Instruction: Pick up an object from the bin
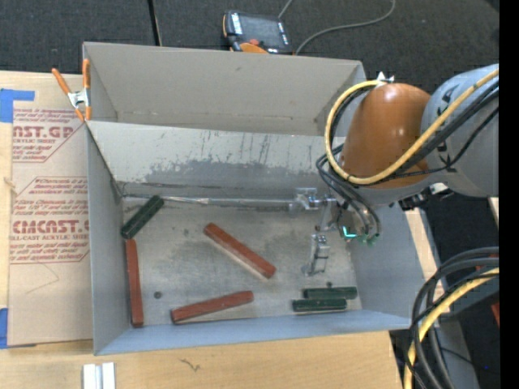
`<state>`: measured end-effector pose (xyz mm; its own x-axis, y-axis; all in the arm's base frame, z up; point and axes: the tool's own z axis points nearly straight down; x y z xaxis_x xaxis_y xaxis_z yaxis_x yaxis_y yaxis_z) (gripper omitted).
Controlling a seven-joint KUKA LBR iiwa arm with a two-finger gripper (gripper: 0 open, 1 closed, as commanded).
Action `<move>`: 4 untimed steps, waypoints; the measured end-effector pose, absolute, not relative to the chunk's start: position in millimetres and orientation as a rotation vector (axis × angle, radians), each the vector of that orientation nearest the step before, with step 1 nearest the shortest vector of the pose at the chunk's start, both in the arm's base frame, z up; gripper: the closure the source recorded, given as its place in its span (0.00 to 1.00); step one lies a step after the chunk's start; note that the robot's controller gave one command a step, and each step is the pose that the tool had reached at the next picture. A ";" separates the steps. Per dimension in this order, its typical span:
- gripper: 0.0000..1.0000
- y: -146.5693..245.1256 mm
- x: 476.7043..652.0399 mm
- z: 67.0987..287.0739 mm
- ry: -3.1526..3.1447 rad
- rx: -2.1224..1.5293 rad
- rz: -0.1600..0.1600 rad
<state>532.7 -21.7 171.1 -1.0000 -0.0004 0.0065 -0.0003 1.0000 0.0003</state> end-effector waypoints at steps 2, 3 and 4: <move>1.00 18.4 503.4 69.3 -3.138 0.141 -0.001; 0.00 18.4 503.4 69.3 -3.138 0.141 -0.001; 0.00 99.2 509.8 92.8 -3.127 0.335 -0.006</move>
Offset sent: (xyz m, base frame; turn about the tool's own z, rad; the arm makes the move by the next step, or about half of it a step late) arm -0.0290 0.0393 -0.1011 -0.0885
